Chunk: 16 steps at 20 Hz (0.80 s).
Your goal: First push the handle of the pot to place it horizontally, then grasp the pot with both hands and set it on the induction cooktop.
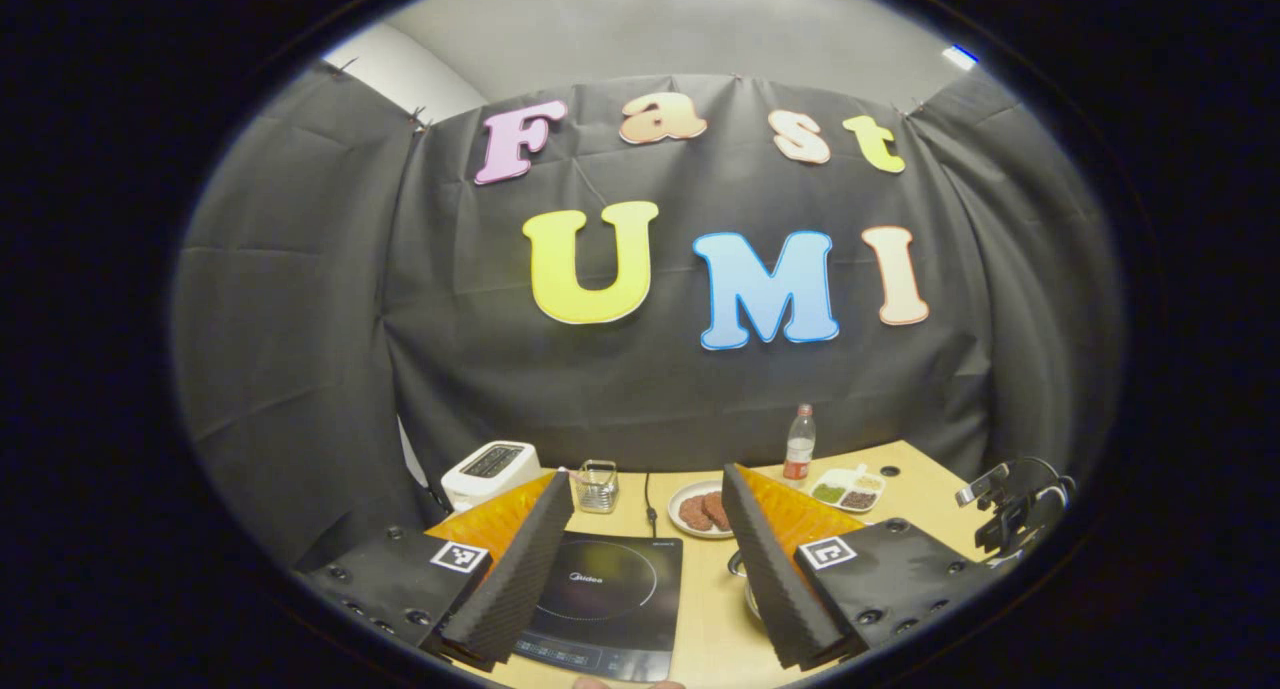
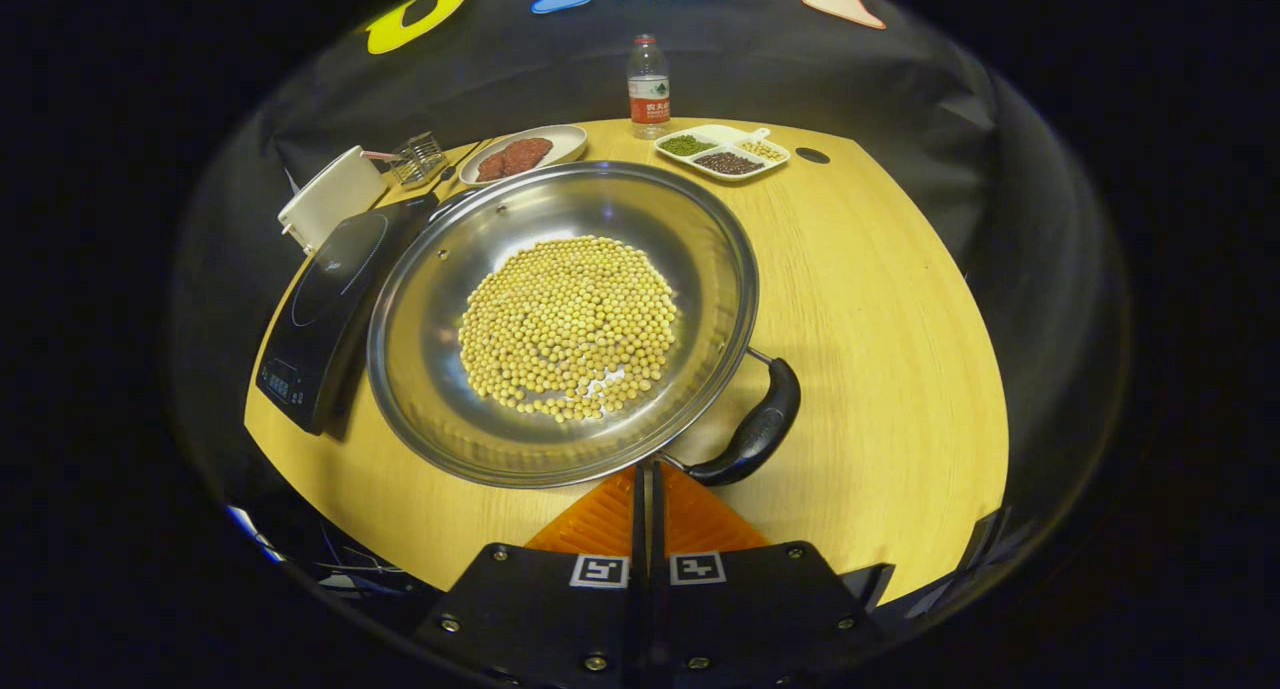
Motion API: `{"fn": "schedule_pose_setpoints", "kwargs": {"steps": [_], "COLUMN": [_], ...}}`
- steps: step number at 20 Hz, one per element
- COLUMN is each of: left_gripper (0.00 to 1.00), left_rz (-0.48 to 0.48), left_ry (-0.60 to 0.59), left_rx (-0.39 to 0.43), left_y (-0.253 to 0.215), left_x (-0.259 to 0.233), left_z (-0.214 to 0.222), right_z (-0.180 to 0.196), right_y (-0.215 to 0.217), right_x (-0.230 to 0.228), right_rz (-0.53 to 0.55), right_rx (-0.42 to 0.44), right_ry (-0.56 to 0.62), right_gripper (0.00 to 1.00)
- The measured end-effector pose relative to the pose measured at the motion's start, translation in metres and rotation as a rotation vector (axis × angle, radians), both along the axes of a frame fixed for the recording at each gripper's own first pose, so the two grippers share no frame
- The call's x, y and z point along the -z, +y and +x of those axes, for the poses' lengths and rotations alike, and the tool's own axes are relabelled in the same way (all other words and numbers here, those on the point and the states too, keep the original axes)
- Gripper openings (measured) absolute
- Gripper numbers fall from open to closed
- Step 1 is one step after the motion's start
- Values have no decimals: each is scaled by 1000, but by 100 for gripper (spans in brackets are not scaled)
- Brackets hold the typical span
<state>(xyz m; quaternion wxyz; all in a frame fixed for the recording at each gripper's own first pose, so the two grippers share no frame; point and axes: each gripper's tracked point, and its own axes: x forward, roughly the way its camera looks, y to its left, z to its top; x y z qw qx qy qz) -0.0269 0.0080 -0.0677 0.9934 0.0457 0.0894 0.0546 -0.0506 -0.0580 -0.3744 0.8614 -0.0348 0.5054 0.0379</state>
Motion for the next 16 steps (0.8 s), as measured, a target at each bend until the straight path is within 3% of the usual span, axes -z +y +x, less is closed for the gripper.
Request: {"fn": "schedule_pose_setpoints", "kwargs": {"steps": [7, 10, 16], "left_gripper": [100, 94, 94], "left_rz": [19, 19, 11], "left_ry": [8, 18, 36], "left_rx": [18, 21, 36], "left_y": [-18, -25, -44], "left_x": [-2, 4, 13], "left_z": [6, 6, 9], "right_z": [27, 38, 62], "right_y": [-36, -49, -67], "right_x": [-4, -5, -6], "right_rz": [-68, -87, -121], "right_rx": [-15, -21, -57], "right_ry": [-28, -42, -55], "right_gripper": [1, 1, 1]}}
